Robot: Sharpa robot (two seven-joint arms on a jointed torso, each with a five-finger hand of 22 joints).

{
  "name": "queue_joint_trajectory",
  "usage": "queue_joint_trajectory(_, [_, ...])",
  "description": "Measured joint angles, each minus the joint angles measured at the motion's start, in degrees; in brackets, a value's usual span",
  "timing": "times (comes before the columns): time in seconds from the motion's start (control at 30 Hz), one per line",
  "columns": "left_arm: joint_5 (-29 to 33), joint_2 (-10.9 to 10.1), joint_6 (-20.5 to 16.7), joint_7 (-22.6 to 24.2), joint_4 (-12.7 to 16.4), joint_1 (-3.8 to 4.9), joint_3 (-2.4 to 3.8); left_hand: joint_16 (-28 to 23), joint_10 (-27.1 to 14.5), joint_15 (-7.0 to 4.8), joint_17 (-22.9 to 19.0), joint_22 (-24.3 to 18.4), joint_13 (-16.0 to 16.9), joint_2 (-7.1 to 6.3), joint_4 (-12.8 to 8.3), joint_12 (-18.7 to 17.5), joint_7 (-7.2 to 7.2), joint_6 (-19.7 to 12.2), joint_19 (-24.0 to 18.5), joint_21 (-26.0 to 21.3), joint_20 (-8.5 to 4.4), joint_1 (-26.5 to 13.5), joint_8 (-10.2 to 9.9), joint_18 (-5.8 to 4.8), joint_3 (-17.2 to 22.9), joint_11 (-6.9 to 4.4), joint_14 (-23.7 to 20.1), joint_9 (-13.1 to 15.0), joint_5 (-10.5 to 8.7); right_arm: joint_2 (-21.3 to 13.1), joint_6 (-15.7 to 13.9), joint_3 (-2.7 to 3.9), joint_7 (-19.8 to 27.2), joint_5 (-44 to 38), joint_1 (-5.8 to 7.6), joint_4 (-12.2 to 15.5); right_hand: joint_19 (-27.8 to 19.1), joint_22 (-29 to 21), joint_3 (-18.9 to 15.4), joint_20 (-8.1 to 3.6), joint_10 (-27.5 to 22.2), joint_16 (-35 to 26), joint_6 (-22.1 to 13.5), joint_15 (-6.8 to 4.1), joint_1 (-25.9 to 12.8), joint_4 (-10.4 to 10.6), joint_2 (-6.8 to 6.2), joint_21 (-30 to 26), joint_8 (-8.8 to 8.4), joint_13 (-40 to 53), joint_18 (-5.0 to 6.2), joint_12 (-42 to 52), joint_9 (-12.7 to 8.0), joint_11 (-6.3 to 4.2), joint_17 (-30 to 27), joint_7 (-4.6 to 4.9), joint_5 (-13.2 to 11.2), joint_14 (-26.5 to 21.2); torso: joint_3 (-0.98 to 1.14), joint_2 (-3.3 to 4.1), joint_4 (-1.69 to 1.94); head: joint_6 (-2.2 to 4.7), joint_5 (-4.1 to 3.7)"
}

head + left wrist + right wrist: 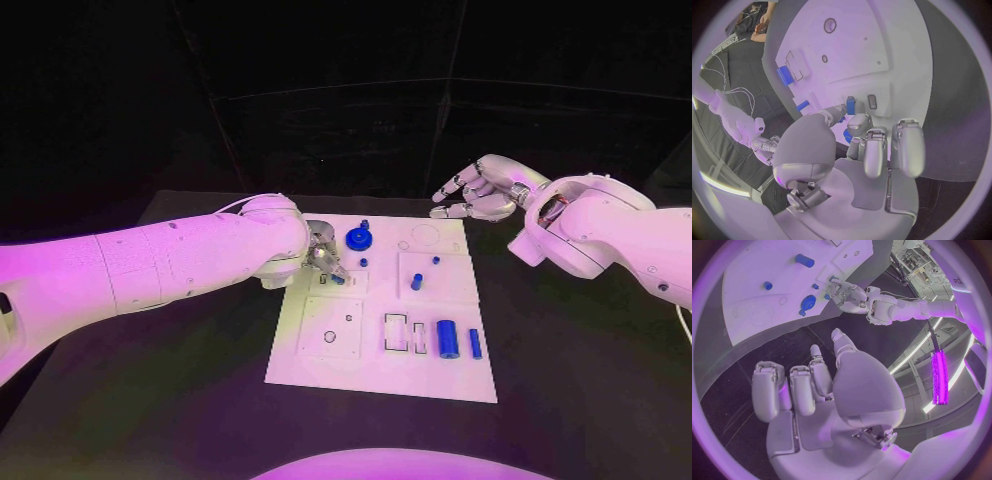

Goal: Assemble the parts on the task board

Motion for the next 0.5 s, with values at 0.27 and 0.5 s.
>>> queue_joint_trajectory(0.27, [0.38, -0.05, 0.39, 0.02, -0.07, -0.05, -0.09, 0.00, 0.21, 0.00, 0.00, 0.00, 0.05, 0.04, -0.11, 0.19, 0.06, -0.04, 0.00, 0.00, 0.00, -0.05, 0.06, 0.00, 0.11, 0.21, 0.00, 0.02, -0.22, -0.01, 0.18, 0.00, 0.00, 0.00, 0.00, 0.01, 0.00, 0.00, 0.00, 0.00, 0.00, 0.00, 0.00, 0.00, 0.00, 0.00, 0.00, 0.00, 0.00, 0.00, 0.00, 0.00, 0.00, 0.00, 0.00, 0.00, 0.00, 0.00, 0.01, -0.03, 0.00, -0.07, 0.16])
queue_joint_trajectory(0.5, [0.53, 0.01, 0.46, 0.02, -0.17, -0.05, -0.08, 0.00, 0.20, 0.00, 0.00, 0.00, 0.08, 0.06, -0.18, 0.19, 0.07, -0.04, 0.00, 0.00, 0.00, -0.09, 0.06, 0.00, 0.18, 0.21, 0.00, 0.03, -0.27, -0.01, 0.31, 0.00, -0.01, 0.00, 0.00, 0.01, 0.00, 0.00, 0.00, 0.00, 0.00, 0.00, 0.00, 0.00, 0.00, 0.00, 0.00, 0.00, 0.00, 0.00, 0.00, 0.00, 0.00, 0.00, -0.01, 0.00, 0.00, 0.00, 0.01, -0.03, -0.06, -0.07, 0.20])
